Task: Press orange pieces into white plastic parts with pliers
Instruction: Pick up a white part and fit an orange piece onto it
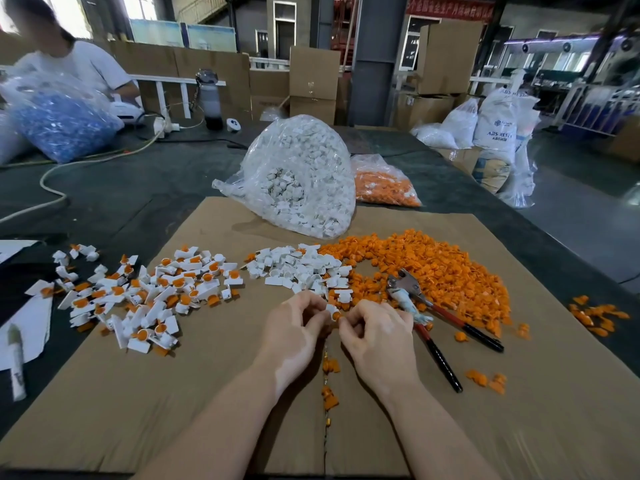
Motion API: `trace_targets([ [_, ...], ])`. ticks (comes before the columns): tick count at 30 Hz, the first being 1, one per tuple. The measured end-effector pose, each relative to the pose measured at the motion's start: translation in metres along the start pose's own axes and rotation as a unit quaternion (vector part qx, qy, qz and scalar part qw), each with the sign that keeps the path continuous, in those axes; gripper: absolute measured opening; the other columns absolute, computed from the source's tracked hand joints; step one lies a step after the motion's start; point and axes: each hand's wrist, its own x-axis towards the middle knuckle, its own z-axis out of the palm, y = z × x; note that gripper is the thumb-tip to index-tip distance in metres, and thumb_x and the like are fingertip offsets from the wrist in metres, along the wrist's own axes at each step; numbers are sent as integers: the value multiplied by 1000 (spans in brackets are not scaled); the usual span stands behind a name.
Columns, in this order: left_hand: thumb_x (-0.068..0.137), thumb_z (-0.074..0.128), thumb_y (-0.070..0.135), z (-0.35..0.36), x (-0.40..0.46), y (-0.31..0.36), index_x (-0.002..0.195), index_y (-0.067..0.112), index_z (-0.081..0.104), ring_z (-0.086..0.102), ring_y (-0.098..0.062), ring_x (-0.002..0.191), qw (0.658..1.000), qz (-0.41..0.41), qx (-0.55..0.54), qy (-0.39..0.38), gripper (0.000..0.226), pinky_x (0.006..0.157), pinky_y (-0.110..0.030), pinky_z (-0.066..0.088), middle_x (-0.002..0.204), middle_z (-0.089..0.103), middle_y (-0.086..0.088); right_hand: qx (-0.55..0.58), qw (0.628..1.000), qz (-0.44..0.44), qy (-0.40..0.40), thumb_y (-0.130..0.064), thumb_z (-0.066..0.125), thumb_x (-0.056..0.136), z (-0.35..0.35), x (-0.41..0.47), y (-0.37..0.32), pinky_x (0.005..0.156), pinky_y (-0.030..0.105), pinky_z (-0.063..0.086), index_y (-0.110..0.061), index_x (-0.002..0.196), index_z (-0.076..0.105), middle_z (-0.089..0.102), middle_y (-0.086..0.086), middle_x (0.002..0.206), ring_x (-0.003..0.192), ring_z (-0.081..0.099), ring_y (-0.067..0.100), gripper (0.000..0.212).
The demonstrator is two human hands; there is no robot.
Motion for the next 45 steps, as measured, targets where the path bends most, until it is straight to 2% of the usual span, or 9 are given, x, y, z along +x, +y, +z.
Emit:
trace_targets([
  [3, 88, 62, 18, 1, -3, -1, 79, 31, 56, 57, -5, 76, 999, 23, 23, 2, 17, 62, -9, 40, 77, 62, 10, 11, 1000, 5, -7, -20, 62, 84, 0, 0, 0, 79, 28, 24, -19, 65, 46, 47, -9, 61, 68, 48, 15, 26],
  [10, 89, 59, 17, 3, -3, -2, 83, 27, 57, 53, 3, 73, 993, 80, 92, -9, 12, 63, -3, 38, 75, 56, 19, 36, 999, 2, -29, -19, 60, 85, -1, -1, 0, 78, 28, 24, -19, 66, 45, 43, -12, 62, 68, 45, 11, 25],
  [15, 90, 58, 11, 0, 0, -3, 84, 20, 61, 65, -18, 77, 999, -26, -48, 6, 11, 74, -29, 51, 81, 67, -6, 93, 996, -4, -4, -26, 65, 86, -5, 0, -3, 80, 26, 23, -18, 76, 64, 58, -13, 71, 75, 51, 6, 13],
  [18, 91, 56, 7, -3, 0, 0, 91, 18, 61, 64, -7, 64, 994, -39, -103, 6, 12, 65, -18, 51, 79, 65, -7, 128, 991, -9, 32, -18, 70, 81, -6, -1, -5, 84, 33, 37, -19, 81, 66, 57, -15, 75, 78, 52, 7, 5],
  [23, 91, 54, 3, -4, -1, 1, 100, 18, 65, 63, -11, 67, 995, -15, -102, -11, 21, 67, -17, 49, 76, 63, -5, 101, 993, -48, 22, -16, 73, 79, -6, -1, -6, 86, 35, 40, -24, 103, 69, 58, -12, 82, 86, 53, 13, 26],
  [31, 91, 55, 5, -5, -2, 3, 101, 18, 65, 63, -7, 68, 996, -11, -90, -16, 19, 62, -8, 45, 75, 64, 1, 99, 993, -60, 27, -14, 71, 81, -7, 0, -5, 81, 41, 43, -20, 99, 72, 58, -5, 81, 85, 53, 16, 18],
  [38, 87, 63, 16, -5, -3, 5, 96, 22, 66, 62, -21, 83, 997, -6, -78, -17, 11, 77, -32, 49, 86, 66, -11, 86, 994, -68, 20, -15, 70, 82, -6, 0, -4, 83, 37, 41, -21, 99, 71, 56, -9, 82, 85, 52, 14, 19],
  [42, 84, 67, 12, -5, -1, 6, 92, 18, 65, 60, -28, 79, 995, -11, -103, -10, 10, 77, -37, 50, 80, 63, -15, 89, 994, -50, 46, -18, 72, 80, -8, -1, -5, 86, 37, 41, -22, 101, 70, 60, -9, 88, 91, 53, 13, 21],
  [45, 83, 67, 8, -5, 1, 4, 88, 18, 64, 56, -22, 72, 991, -29, -133, -5, 11, 72, -32, 49, 73, 57, -10, 23, 996, 28, 82, -28, 64, 86, -18, 0, 1, 97, 37, 32, -20, 115, 63, 61, -5, 109, 108, 51, 15, 30],
])
